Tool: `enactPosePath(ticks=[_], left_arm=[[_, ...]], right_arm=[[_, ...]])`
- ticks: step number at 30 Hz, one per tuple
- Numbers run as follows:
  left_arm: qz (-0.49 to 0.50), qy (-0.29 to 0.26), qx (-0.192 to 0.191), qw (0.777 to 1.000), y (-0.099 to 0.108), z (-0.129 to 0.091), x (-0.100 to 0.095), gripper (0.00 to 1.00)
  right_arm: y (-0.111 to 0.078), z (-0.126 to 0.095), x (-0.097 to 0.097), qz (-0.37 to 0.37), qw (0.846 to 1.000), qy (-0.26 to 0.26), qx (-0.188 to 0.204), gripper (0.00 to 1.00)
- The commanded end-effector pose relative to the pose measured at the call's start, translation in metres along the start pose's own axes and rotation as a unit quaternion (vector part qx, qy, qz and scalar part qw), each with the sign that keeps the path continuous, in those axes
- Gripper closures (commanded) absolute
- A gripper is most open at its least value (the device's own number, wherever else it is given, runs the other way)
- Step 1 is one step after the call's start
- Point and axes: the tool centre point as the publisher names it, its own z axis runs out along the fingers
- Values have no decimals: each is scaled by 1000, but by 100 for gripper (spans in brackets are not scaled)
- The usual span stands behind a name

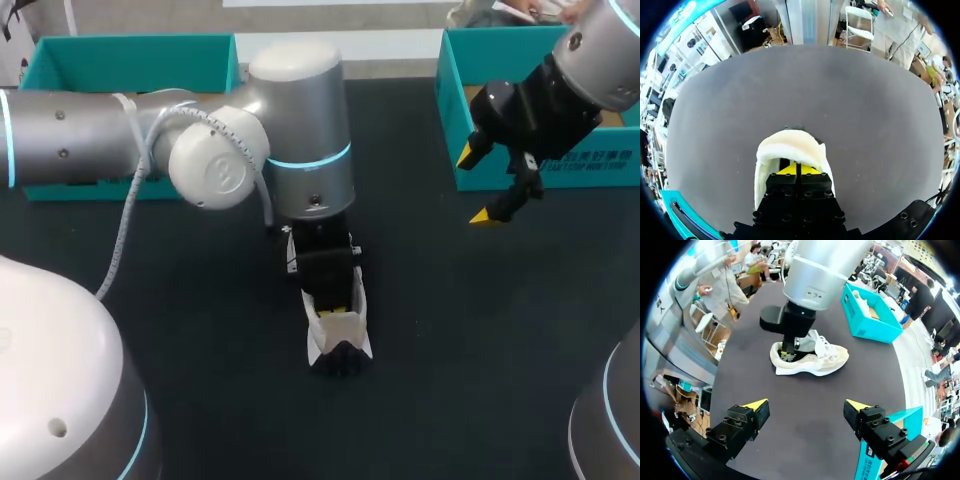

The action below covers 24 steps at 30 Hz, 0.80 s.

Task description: Take the shoe out of the shoebox, open the shoe tongue, remove and reinsert the insole, then place the shoe into the shoebox

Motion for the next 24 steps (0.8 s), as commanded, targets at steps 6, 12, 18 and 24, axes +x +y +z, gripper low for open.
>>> enactPosePath(ticks=[6,12,18,24], left_arm=[[21,32,37,999,0,3,2,100],[28,39,36,998,6,25,-1,100],[32,14,14,999,15,43,-3,100],[33,17,-4,999,21,57,-2,100]], right_arm=[[1,1,-1,0,1000,1,1,0],[1,1,-1,0,1000,1,1,0],[1,1,-1,0,1000,1,1,0],[1,1,-1,0,1000,1,1,0]])
